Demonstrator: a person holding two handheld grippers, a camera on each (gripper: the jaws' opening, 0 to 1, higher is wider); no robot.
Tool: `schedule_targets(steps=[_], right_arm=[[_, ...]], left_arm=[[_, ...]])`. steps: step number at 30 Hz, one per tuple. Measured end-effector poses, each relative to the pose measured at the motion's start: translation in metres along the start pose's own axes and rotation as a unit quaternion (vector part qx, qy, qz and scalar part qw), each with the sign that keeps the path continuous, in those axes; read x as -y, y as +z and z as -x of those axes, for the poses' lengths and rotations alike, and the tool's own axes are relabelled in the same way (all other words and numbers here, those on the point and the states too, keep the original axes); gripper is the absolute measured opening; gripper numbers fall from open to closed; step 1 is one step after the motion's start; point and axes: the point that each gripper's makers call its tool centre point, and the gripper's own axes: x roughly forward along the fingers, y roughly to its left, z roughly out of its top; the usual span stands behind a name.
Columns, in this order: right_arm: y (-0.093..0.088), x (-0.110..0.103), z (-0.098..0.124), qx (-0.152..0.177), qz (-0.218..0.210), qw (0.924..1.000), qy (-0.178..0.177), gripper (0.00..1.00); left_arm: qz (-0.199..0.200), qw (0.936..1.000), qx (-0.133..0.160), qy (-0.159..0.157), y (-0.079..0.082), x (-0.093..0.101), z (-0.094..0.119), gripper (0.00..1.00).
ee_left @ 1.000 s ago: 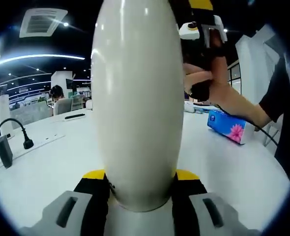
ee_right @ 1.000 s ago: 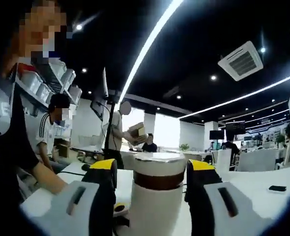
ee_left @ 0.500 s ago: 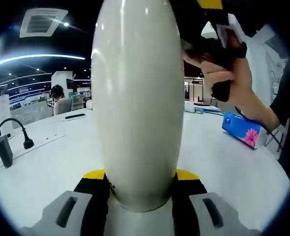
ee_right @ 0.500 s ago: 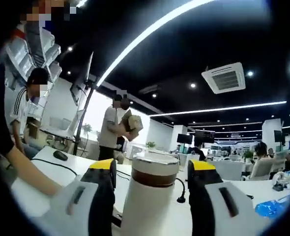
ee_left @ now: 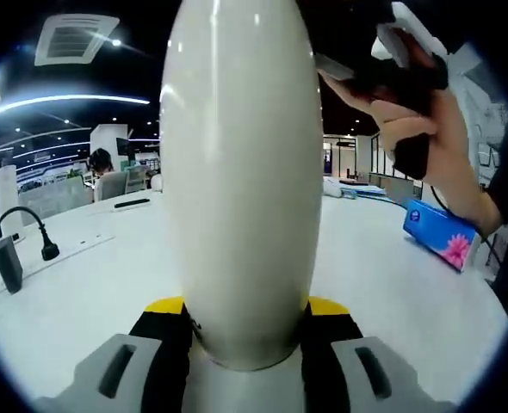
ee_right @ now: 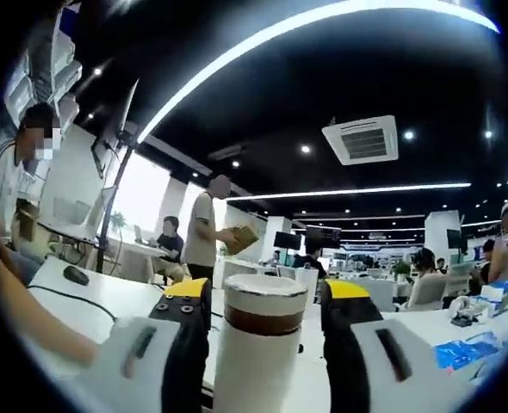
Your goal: Grasp the water cup twist off the cup lid place the cup lid on the table
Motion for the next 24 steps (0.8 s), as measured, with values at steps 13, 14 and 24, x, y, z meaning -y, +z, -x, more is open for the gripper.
schedule_targets(steps=[13, 14, 24], right_arm=[[-0.016, 0.002, -0.007, -0.032, 0.030, 0.9988, -0.022, 0.46], [-0.015, 0.004, -0.007, -0.030, 0.023, 0.9990, -0.023, 0.44], [-0.015, 0.003, -0.004, -0.018, -0.005, 0.9998, 0.006, 0.43]], left_arm=[[0.001, 1.0000, 0.000, 0.002, 0.000, -0.006, -0.001, 0.51], [0.001, 1.0000, 0.000, 0.003, 0.000, -0.007, -0.001, 0.51], [0.002, 1.0000, 0.000, 0.003, -0.001, -0.011, -0.003, 0.51]])
